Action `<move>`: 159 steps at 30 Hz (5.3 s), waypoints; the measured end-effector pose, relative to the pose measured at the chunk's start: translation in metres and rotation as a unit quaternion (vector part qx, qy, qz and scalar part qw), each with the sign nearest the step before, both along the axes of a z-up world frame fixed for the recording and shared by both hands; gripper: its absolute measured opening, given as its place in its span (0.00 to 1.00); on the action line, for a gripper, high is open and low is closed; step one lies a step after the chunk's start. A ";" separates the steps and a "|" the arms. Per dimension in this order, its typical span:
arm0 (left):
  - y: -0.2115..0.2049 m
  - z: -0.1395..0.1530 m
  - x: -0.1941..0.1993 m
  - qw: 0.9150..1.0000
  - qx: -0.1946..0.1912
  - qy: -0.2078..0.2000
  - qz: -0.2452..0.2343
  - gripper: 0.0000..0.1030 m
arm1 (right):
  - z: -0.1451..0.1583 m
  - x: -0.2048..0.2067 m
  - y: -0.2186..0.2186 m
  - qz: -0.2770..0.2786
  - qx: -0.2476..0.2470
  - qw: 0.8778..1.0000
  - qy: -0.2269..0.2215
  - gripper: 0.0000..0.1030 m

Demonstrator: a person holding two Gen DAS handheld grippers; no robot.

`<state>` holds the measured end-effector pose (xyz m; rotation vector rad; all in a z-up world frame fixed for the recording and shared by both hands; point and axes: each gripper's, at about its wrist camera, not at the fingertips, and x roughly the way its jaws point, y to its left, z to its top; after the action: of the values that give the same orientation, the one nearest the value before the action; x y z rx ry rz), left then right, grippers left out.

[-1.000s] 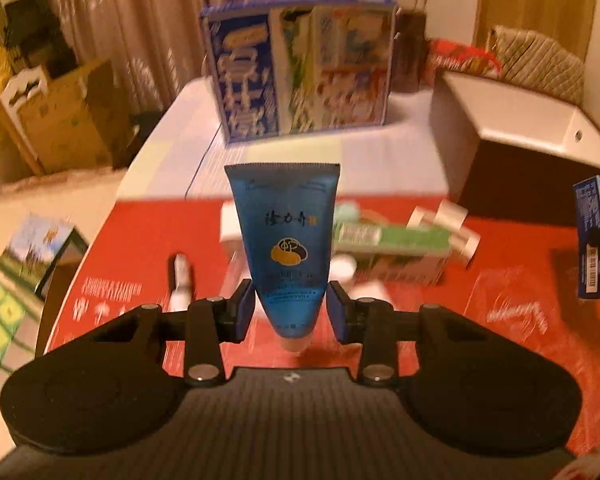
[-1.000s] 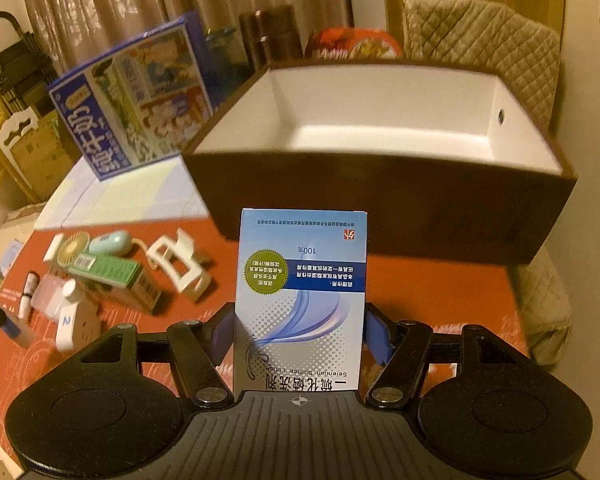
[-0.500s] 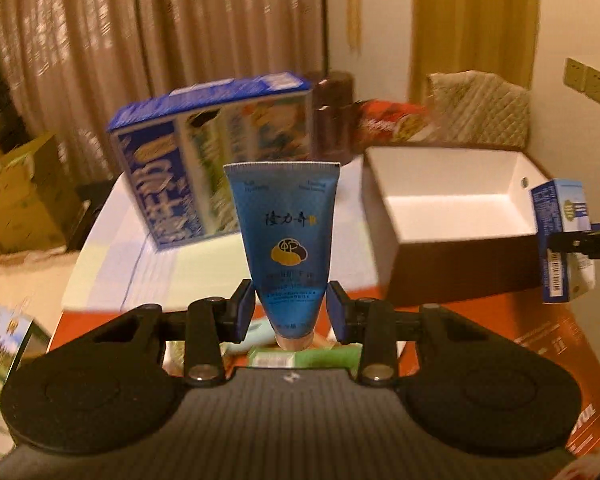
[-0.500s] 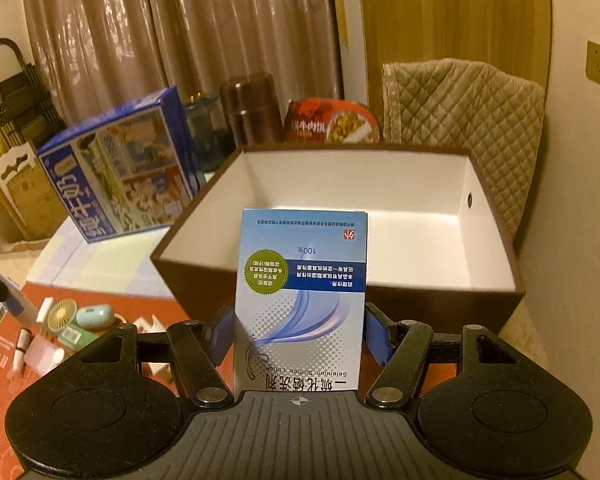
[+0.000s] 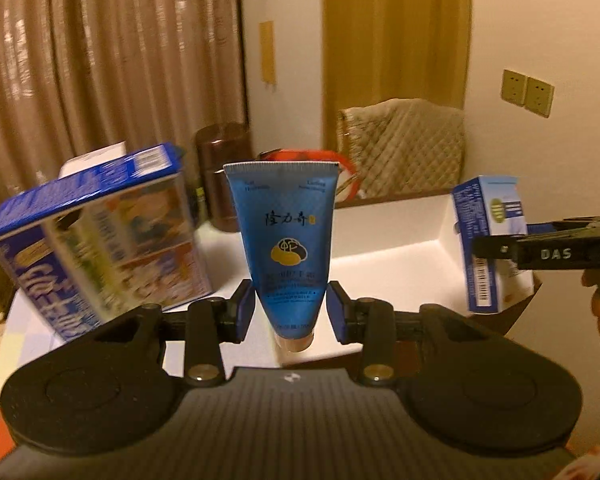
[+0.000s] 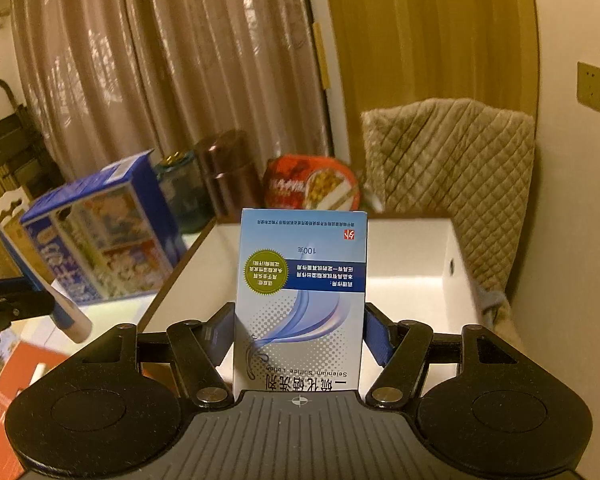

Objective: Organize rigid objects
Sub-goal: 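Lift the tube and box and carry both over the brown storage box, then lower the tube and box into the storage box and open both tools, then move both tools back over the items on the mat, then grasp the lip balm with the left tool while the right tool grasps the white hair clip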

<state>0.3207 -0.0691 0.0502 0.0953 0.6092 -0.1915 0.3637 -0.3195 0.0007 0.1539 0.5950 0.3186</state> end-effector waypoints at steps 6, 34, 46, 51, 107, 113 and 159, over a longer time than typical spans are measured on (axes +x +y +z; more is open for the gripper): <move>-0.040 -0.009 0.040 1.000 0.010 0.005 -0.023 0.33 | -0.008 0.031 -0.018 -0.021 -0.006 1.000 -0.003 0.61; -0.091 -0.115 0.126 0.977 0.029 0.205 -0.049 0.46 | -0.097 0.099 -0.022 0.007 -0.040 0.989 0.145 0.62; -0.081 -0.099 0.118 0.981 0.032 0.189 -0.032 0.47 | -0.090 0.092 -0.026 -0.001 -0.028 0.991 0.131 0.72; -0.076 -0.092 0.110 0.983 0.027 0.182 -0.022 0.51 | -0.087 0.086 -0.025 -0.004 -0.028 0.992 0.126 0.73; 0.135 -0.044 -0.091 0.986 -0.039 0.134 0.087 0.54 | -0.041 -0.105 0.074 0.037 0.044 0.995 0.087 0.73; 0.177 -0.060 -0.116 0.977 -0.043 0.152 0.144 0.54 | -0.061 -0.108 0.102 0.072 0.034 0.991 0.104 0.73; 0.296 -0.158 -0.104 0.945 -0.020 0.206 0.253 0.53 | -0.163 -0.012 0.229 0.269 -0.136 0.952 0.061 0.53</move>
<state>0.2165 0.2265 -0.1077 -0.1459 1.0252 0.2838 0.3519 -0.0909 -0.1626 -0.2630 0.7947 0.7539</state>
